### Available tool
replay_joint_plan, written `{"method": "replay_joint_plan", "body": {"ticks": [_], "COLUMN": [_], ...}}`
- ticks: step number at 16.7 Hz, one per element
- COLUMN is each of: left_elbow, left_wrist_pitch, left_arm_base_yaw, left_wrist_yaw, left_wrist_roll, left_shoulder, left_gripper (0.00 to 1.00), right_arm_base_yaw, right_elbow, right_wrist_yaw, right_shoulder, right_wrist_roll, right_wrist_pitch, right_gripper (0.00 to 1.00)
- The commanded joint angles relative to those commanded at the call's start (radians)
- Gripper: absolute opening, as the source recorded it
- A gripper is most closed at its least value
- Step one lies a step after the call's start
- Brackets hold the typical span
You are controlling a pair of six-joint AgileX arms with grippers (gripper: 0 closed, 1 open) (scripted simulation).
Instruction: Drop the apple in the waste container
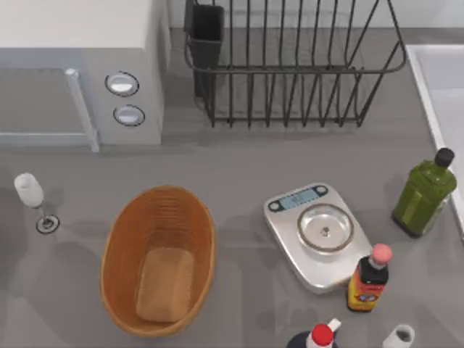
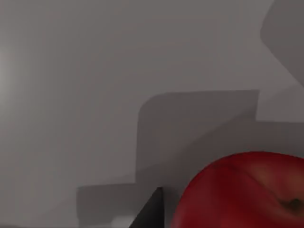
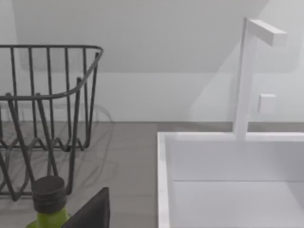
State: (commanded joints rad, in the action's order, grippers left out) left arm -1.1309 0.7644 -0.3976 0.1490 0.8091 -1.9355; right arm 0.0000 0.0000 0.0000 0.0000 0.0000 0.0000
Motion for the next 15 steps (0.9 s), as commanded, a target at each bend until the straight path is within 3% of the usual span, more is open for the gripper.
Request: {"method": "replay_joint_plan", "body": {"ticks": [7, 15], "left_elbow": [-0.041, -0.363], "left_wrist_pitch": [0.328, 0.495], "left_arm_base_yaw": [-0.079, 0.0], "left_wrist_yaw": [-0.064, -0.017], "left_wrist_roll": [0.013, -0.002], "left_shoulder": [0.061, 0.147], "left_gripper": [0.0, 0.0], "right_arm_base_yaw": [0.0, 0.0], "right_elbow": [0.0, 0.0], "right_wrist_yaw": [0.0, 0.0], "right_shoulder": [0.0, 0.0], "right_wrist_roll": [0.0, 0.0], "right_wrist_pitch": [0.0, 0.0], "right_gripper": [1.0, 1.0]}}
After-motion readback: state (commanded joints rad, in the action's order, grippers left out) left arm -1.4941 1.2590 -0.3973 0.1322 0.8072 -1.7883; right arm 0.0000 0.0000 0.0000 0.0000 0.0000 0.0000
